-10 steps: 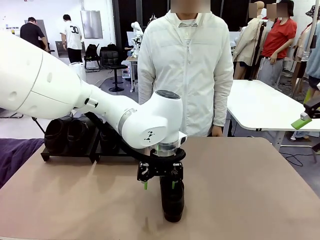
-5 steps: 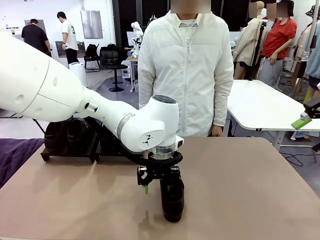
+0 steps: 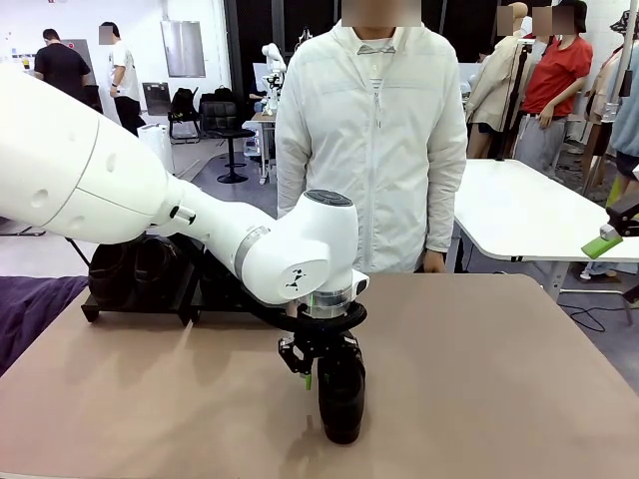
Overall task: Organize the shoes by placing them on the stand.
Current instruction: Place the Shoe from the middle of the table onto the Shoes Stand.
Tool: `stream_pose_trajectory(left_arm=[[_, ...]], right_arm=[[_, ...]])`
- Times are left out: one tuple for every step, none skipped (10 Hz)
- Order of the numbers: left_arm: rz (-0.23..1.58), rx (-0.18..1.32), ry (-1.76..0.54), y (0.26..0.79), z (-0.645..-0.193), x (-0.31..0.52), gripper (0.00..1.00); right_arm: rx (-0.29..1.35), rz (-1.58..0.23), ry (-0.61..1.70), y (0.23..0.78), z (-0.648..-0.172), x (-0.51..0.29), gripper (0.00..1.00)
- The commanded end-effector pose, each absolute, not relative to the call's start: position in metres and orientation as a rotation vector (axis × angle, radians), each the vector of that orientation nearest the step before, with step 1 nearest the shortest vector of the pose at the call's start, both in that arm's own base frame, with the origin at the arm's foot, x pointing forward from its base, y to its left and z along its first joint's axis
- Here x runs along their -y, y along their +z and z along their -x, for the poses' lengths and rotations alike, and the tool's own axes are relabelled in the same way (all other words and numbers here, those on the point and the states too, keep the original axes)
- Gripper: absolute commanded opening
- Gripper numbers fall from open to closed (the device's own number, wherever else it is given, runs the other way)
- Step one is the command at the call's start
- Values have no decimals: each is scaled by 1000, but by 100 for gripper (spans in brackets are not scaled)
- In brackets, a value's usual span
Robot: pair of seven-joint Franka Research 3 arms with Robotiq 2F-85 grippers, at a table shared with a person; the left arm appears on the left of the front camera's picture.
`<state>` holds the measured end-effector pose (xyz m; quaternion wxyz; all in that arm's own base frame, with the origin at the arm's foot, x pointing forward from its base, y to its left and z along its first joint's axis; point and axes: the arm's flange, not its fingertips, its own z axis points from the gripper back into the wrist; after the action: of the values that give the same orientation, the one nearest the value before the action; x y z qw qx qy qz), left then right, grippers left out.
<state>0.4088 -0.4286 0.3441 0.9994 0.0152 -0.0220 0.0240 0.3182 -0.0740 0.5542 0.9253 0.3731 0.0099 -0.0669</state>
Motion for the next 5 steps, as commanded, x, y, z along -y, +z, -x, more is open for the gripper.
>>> stream_pose_trajectory(left_arm=[[1,34,32,342,-408,424,0],[0,37,32,342,-408,425,0],[3,43,24,345,-407,427,0],[2,58,17,350,-407,428,0],[3,78,9,359,-405,428,0]], right_arm=[[-16,-772,-120,556,-318,76,100],[-16,-772,-120,556,-318,76,100],[-16,-772,-120,556,-318,76,100],[-16,-772,-120,556,-318,76,100],[-16,-772,-120,556,-318,76,100]])
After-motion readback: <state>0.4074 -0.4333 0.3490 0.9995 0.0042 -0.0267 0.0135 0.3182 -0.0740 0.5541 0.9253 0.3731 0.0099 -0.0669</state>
